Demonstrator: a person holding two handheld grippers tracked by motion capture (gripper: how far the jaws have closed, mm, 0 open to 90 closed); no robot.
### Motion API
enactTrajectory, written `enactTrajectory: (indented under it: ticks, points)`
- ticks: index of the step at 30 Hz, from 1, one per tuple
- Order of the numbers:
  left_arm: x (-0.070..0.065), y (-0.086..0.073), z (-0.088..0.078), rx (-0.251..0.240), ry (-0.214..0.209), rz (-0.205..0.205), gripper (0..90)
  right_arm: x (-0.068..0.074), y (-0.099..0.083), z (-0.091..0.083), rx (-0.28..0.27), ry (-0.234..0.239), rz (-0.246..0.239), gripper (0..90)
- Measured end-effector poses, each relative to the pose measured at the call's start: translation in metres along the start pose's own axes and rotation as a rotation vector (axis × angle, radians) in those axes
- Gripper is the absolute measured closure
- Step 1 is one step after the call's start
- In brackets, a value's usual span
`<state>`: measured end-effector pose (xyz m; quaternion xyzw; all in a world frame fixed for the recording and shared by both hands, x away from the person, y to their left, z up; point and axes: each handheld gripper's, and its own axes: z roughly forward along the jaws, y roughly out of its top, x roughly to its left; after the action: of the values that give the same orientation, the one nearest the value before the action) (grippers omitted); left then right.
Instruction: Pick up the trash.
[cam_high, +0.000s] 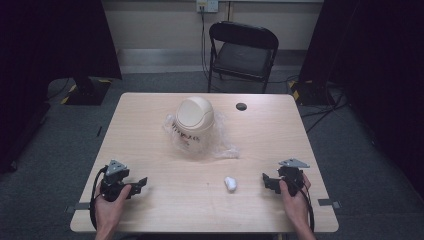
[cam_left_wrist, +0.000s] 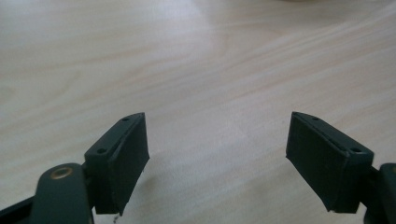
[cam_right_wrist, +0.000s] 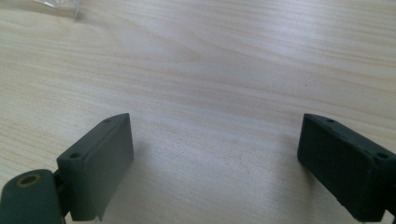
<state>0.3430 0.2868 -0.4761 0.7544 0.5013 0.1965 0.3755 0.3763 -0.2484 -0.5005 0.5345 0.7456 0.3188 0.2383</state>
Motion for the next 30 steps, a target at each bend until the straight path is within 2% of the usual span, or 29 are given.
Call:
enactTrajectory:
  ticks: [11,12,14,17,18,22,25,30]
  points:
    - [-0.011,0.020,0.001,-0.056,-0.095,0.015,22.3,0.000,0.000,0.000,0.000,0.000,0.000,9.8]
    - [-0.014,0.025,0.001,-0.069,-0.112,0.021,22.6,0.000,0.000,0.000,0.000,0.000,0.000,9.8]
    - [-0.019,0.031,0.001,-0.069,-0.123,0.046,23.6,0.000,0.000,0.000,0.000,0.000,0.000,9.8]
    - [-0.024,0.037,0.002,-0.081,-0.134,0.058,24.4,0.000,0.000,0.000,0.000,0.000,0.000,9.8]
    - [-0.028,0.043,0.004,-0.087,-0.153,0.071,24.7,0.000,0.000,0.000,0.000,0.000,0.000,9.8]
    - [-0.034,0.056,0.009,-0.088,-0.177,0.102,25.9,0.000,0.000,0.000,0.000,0.000,0.000,9.8]
    - [-0.038,0.066,0.013,-0.096,-0.189,0.108,26.9,0.000,0.000,0.000,0.000,0.000,0.000,9.8]
    - [-0.043,0.079,0.016,-0.099,-0.187,0.132,28.2,0.000,0.000,0.000,0.000,0.000,0.000,9.8]
